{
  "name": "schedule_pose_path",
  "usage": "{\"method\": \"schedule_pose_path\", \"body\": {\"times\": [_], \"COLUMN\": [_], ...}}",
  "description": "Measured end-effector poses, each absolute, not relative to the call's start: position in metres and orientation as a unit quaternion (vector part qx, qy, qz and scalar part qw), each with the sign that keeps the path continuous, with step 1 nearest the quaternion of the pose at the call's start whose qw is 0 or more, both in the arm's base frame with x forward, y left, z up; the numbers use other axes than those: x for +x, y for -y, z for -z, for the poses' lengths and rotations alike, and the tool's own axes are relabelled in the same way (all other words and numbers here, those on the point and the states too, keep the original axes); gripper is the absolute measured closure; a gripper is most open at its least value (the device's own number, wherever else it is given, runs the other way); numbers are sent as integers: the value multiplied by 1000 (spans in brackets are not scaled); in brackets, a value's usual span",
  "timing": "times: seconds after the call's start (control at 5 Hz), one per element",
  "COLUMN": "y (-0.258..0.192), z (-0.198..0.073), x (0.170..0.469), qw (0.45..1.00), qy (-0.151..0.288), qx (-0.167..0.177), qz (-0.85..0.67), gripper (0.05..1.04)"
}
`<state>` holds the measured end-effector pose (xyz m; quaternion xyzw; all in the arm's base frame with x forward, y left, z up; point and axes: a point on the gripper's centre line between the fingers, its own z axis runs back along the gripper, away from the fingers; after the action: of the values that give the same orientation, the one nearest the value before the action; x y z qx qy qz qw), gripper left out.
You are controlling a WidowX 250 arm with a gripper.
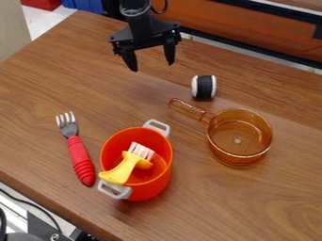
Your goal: Move the sushi to the left of the table
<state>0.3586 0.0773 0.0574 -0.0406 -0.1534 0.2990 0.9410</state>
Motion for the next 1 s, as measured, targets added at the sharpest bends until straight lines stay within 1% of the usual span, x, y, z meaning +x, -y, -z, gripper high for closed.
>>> {"method": "schedule_pose_path", "body": {"times": [0.2,0.4,0.8,1.0], "y": [-76,-71,-55,-32], "z": [-45,-45,-56,-71], "x": [354,353,362,373], "qw": [943,940,932,933], "qy": [135,119,112,106], "qx": [-39,-55,-72,-69], "qz": [-300,-315,-338,-338], "gripper": [89,89,89,89]}}
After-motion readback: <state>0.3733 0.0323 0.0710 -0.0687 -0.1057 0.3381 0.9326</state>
